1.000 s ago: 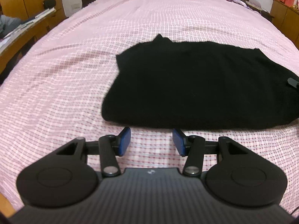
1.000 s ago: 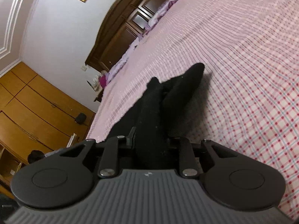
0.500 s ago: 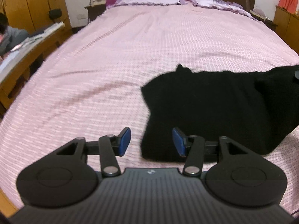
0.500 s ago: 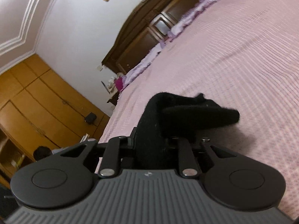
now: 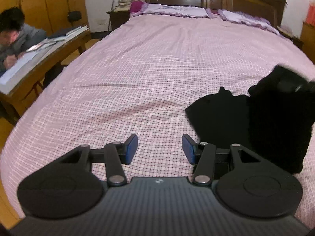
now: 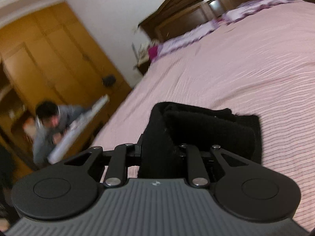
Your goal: Fold small clothes
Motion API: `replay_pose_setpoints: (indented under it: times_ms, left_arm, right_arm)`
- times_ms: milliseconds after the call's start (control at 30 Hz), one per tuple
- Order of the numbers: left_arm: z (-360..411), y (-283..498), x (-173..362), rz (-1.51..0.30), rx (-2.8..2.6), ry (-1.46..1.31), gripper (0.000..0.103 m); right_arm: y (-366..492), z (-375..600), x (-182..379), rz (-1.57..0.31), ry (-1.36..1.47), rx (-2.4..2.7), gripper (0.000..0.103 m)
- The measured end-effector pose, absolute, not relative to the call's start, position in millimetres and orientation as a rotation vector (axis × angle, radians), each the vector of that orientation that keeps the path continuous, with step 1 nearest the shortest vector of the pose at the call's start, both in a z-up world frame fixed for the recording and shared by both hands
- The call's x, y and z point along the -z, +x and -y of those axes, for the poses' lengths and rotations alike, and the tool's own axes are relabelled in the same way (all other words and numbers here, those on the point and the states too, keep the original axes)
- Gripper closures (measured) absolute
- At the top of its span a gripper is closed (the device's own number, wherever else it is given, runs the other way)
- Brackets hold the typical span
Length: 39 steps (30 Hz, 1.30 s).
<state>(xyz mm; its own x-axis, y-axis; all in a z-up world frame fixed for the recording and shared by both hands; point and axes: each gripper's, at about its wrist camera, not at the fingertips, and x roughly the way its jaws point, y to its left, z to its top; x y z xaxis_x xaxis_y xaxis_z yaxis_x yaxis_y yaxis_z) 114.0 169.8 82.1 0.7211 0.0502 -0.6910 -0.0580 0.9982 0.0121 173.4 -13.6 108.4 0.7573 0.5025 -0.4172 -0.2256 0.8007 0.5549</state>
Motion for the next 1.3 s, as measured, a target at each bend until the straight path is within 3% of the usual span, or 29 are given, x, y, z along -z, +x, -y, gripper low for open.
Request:
replay_pose_setpoints:
  times_ms: [200, 300, 367, 467, 1000, 1300]
  left_arm:
    - [-173.9, 117.7, -62.7, -0.734, -0.098, -0.037, 0.052]
    - [-177.7, 116.6, -54.8, -0.712, -0.121, -0.042, 0.052]
    - [-181.9, 114.8, -51.8, -0.710, -0.115, -0.071, 0.052]
    - [-187.7, 109.2, -52.7, -0.688, -0.135, -0.091, 0.052]
    - [-188.7, 99.4, -117.2, -0.554, -0.042, -0.017, 0.052]
    - [-116.8, 139.4, -74.2, -0.635, 0.131, 0.038, 0.052]
  right_arm:
    - [189.8, -68.4, -65.3, -0.767, 0.297, -0.452, 0.078]
    - [186.7, -92.9, -49.6, -0.780, 0.223, -0.502, 0.061]
    - [180.2, -100.0, -49.9, -0.751, 0.211, -0.527, 0.045]
    - [170.3, -101.5, -54.5, -0.727, 0.205, -0.579, 0.037]
    - [80.8, 2.0, -95.0, -0.585, 0.337, -0.513, 0.034]
    - [44.0, 69.3, -74.1, -0.544, 0.477, -0.350, 0.023]
